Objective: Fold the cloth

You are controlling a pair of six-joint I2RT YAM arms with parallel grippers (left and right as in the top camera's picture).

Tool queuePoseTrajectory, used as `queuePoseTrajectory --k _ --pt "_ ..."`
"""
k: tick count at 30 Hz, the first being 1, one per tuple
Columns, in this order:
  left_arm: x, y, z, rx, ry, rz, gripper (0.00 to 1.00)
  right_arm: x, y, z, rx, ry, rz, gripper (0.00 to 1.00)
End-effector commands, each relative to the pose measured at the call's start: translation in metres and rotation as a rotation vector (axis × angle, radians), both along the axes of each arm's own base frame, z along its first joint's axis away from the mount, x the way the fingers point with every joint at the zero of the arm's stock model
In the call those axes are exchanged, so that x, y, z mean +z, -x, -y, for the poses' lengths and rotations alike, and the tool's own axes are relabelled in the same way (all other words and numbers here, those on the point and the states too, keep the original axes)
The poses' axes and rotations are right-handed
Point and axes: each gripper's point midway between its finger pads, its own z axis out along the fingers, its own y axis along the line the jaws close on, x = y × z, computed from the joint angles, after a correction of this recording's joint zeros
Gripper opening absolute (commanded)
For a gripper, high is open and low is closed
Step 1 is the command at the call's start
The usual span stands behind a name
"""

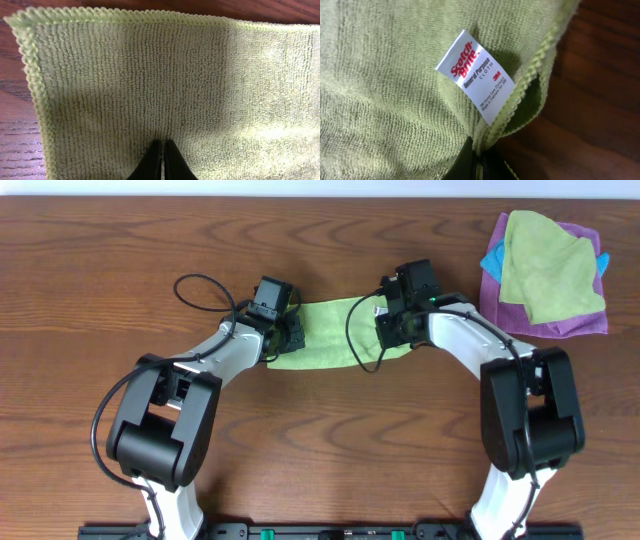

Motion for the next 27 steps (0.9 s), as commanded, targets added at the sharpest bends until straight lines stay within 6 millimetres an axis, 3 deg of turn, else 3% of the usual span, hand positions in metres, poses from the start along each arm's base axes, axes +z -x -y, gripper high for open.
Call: queuePoseTrajectory --k 1,11,22,23,25,26,27 --pt "-0.025 0.009 -0.010 0.015 -0.049 -0.062 0.06 0.030 -0.004 -0.008 0.005 -0.008 0.070 0.01" --pt "-0.025 0.009 -0.010 0.015 -0.049 -0.062 0.06 0.055 0.006 -0.022 0.043 -0.022 0.096 0.01" --pt "-0.024 0.011 -0.006 0.004 -0.027 -0.071 0.08 0.059 0.025 -0.076 0.165 -0.043 0.117 0.01" --pt "-0.024 0.011 -0.006 0.004 -0.027 -0.071 0.14 0.059 0.026 -0.079 0.173 -0.044 0.119 0.01" --pt "-0.024 0.012 -0.005 0.002 -0.023 -0.073 0.81 0.060 0.029 -0.086 0.189 -0.046 0.121 0.01" --pt "-0.024 0.012 -0.005 0.001 -0.020 -0.077 0.95 0.060 0.031 -0.089 0.197 -0.046 0.121 0.01" --pt "-0.023 0.014 -0.004 -0.003 -0.014 -0.080 0.95 0.060 0.032 -0.092 0.204 -0.048 0.123 0.01"
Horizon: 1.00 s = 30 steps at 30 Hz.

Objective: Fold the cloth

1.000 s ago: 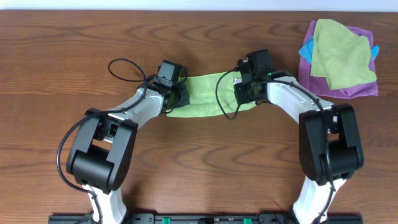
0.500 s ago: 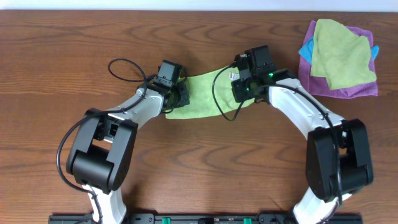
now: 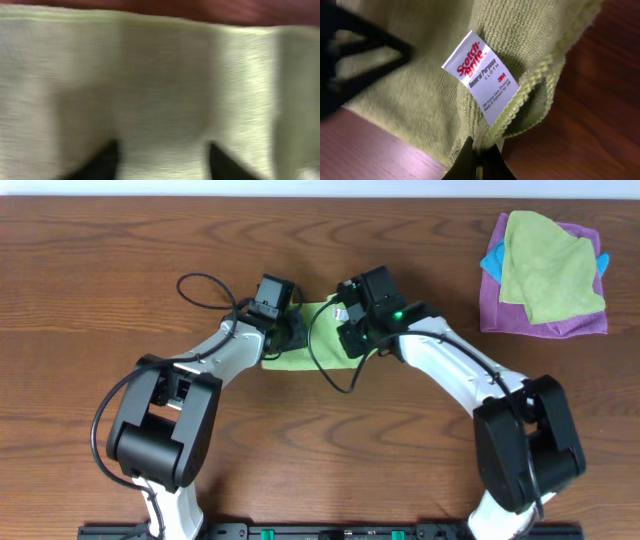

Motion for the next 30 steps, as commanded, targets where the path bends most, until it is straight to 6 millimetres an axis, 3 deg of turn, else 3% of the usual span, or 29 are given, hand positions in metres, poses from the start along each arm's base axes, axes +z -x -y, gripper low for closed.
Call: queuePoseTrajectory --k 1,11,14,16,22,25,26,30 --pt "-0.030 0.018 -0.016 0.021 -0.056 -0.095 0.95 0.013 0.002 -0.010 0.008 -0.023 0.027 0.01" --pt "0.014 0.012 -0.022 -0.035 -0.057 0.000 0.95 0.014 0.001 -0.015 0.010 -0.022 0.041 0.01" --pt "0.030 0.016 -0.048 -0.024 -0.170 0.023 0.95 0.016 -0.001 -0.016 -0.006 -0.034 0.044 0.01" --pt "0.048 0.018 -0.062 -0.021 -0.215 0.050 0.95 0.016 -0.002 -0.017 -0.009 -0.038 0.048 0.01" --pt "0.110 0.011 -0.064 -0.019 -0.169 0.213 0.95 0.016 -0.002 -0.016 -0.018 -0.040 0.047 0.01" --pt "0.137 0.021 -0.103 0.067 -0.329 0.256 0.95 0.016 -0.002 -0.017 -0.043 -0.051 0.038 0.01" --pt "0.146 0.029 -0.123 0.102 -0.405 0.258 0.95 0.017 -0.002 -0.018 -0.048 -0.055 0.038 0.01" --pt "0.171 0.061 -0.165 0.091 -0.548 0.237 0.95 0.018 -0.001 -0.024 -0.039 -0.045 0.056 0.01"
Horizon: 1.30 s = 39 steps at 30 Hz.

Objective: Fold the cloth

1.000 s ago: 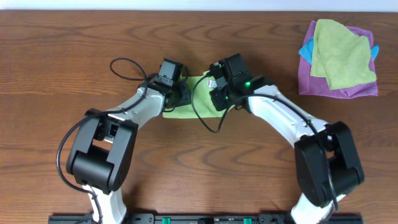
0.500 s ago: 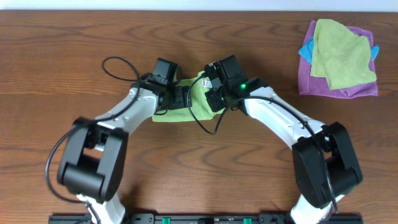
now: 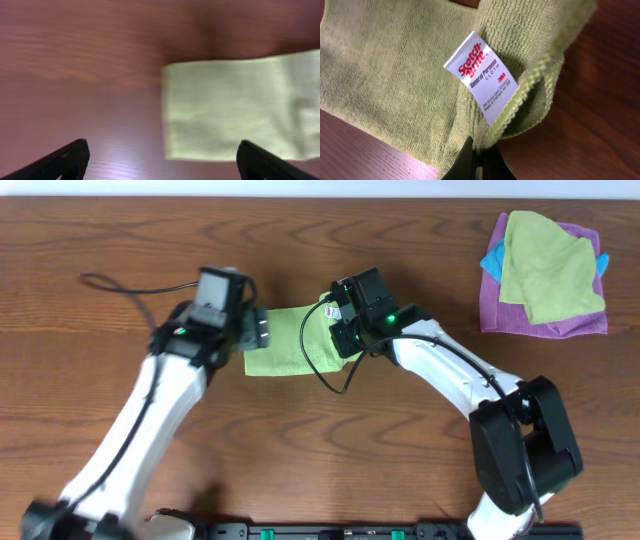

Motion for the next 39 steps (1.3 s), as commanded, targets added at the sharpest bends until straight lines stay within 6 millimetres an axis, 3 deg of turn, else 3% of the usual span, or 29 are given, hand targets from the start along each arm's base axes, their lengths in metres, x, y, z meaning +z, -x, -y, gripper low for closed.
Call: queuePoseTrajectory --k 1,6,13,22,30,39 --pt "0.022 0.020 -0.047 0.036 -0.175 0.013 0.95 0.013 0.002 -0.011 -0.019 0.009 0.043 0.01" --pt "0.029 0.057 -0.070 0.080 -0.189 -0.060 0.95 0.018 0.003 -0.022 -0.088 0.060 0.113 0.01" --pt "0.026 0.079 -0.077 0.083 -0.217 -0.129 0.95 0.027 0.006 -0.042 -0.181 0.002 0.136 0.01" --pt "0.023 0.085 -0.077 0.078 -0.218 -0.157 0.95 0.041 -0.003 -0.062 -0.264 -0.127 0.165 0.01" --pt "0.023 0.084 -0.074 0.070 -0.201 -0.152 0.95 0.045 0.011 -0.086 -0.242 -0.170 0.161 0.01" --pt "0.022 0.084 -0.072 0.066 -0.193 -0.153 0.95 0.051 0.013 -0.097 -0.226 -0.198 0.182 0.02"
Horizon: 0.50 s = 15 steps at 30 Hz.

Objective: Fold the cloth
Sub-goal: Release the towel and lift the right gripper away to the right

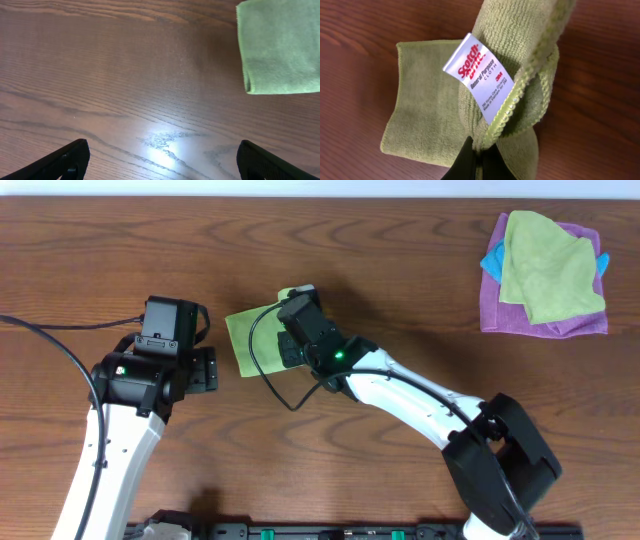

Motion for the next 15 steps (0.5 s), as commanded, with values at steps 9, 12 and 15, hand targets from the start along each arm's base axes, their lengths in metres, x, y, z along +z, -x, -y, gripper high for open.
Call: queuePoseTrajectory --k 9,12,15 --pt "-0.001 0.001 0.002 -0.010 0.019 -0.001 0.95 0.023 -0.006 -0.011 -0.014 -0.054 0.059 0.02" --pt "-0.001 0.001 0.002 -0.010 0.019 -0.001 0.95 0.026 -0.004 -0.017 -0.003 -0.068 0.071 0.11" --pt "-0.001 0.001 0.002 -0.010 0.019 0.000 0.95 0.032 0.000 -0.030 0.027 -0.101 0.083 0.81"
